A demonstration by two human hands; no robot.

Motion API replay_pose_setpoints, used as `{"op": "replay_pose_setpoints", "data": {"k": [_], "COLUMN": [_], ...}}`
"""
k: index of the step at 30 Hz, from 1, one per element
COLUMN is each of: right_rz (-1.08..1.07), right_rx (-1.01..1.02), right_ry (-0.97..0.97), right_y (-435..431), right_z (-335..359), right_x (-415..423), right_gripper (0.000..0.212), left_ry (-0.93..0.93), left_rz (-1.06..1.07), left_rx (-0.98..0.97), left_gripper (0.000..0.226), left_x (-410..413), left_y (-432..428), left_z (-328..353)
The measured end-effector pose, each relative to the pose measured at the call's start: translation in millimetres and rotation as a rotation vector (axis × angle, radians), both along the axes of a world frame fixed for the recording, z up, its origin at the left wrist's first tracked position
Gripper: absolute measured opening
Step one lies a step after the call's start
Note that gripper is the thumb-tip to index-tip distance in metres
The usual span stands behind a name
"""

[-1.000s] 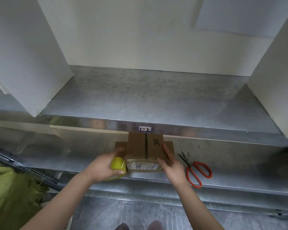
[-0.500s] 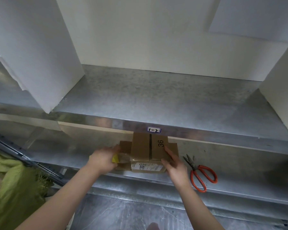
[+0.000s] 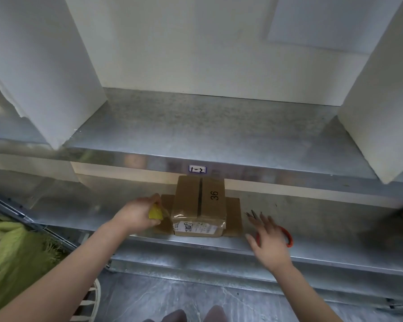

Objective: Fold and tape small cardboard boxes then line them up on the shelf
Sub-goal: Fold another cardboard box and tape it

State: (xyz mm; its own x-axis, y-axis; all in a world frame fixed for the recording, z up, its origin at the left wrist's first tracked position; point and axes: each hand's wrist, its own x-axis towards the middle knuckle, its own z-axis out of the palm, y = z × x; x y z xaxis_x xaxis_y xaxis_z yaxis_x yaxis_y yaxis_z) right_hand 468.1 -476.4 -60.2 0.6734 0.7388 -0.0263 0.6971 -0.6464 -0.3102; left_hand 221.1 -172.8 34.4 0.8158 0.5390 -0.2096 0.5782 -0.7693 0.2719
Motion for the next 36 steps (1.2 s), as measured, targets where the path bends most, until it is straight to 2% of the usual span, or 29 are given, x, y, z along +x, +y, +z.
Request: {"op": "replay_pose_setpoints", "data": {"k": [6,11,14,18,20,26,30,36], "right_rz": [-0.066,-0.254,-0.311,-0.287,-0.299,-0.322,-0.352,-0.328], "right_rx": [-0.195,-0.182,-0.334,-0.415,-0.458,-0.180,0.148,0.300], "right_ry": [-0.010,0.028,0.025,-0.018,-0.087,-0.120,-0.147,0.084], "right_y": [-29,-30,-29,-28,-29,-41,-36,-4], "right_z": [-24,-23,-18,-13,-11,8,28,55], "right_x": [22,15,18,20,15,-20,-70,-163], "right_gripper": [0.053,0.057,0.050,0.031,0.029,0.035,0.029,0.030], "left_ry": [0.036,0.023,0.038,0.049,0.034,0.056,0.041,0.039], "left_rz": [0.020,0.072,0.118,0.107,0.092,0.024,0.005,-0.080], "left_rx": [0.013,-0.007,-0.040,-0.046,-0.041,-0.072,-0.105,-0.148], "left_gripper": [0.047,0.045,0.046,0.048,0.048,0.050,0.054,0.062], "left_x": [5,4,0,-5,-6,-6,-4,-5], "left_y": [-10,-14,-13,-14,-14,-9,-2,9], "left_z": [-1,-3,-4,-7,-8,-6,-5,-8]}}
